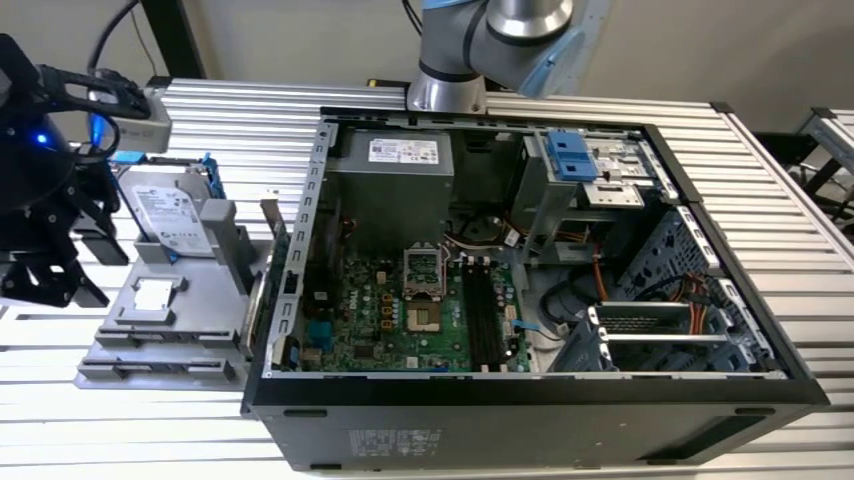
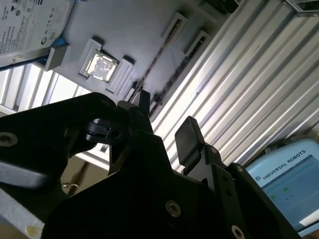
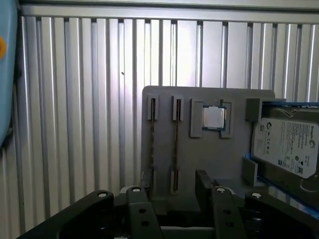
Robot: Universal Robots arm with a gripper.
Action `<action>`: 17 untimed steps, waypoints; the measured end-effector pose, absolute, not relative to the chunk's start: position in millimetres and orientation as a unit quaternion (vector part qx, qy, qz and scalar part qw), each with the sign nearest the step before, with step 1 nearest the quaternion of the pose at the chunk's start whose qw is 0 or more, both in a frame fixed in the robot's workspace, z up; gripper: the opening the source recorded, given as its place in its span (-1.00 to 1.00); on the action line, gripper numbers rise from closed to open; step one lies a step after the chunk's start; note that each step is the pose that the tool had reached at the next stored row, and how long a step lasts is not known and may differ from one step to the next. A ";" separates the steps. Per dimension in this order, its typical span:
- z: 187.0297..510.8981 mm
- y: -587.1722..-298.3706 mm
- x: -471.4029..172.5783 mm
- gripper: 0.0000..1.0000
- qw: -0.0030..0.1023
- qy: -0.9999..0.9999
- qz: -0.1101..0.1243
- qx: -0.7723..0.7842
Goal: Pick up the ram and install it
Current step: 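Pick up the ram and move it above insertion slot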
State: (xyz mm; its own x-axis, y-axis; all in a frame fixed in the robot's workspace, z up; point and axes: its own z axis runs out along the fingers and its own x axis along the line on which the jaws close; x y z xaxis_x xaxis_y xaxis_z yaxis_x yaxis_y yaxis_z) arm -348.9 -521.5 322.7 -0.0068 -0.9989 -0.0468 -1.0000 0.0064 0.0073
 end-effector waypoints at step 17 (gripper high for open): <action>302.5 -524.7 -348.3 1.00 0.014 0.717 0.019 -0.697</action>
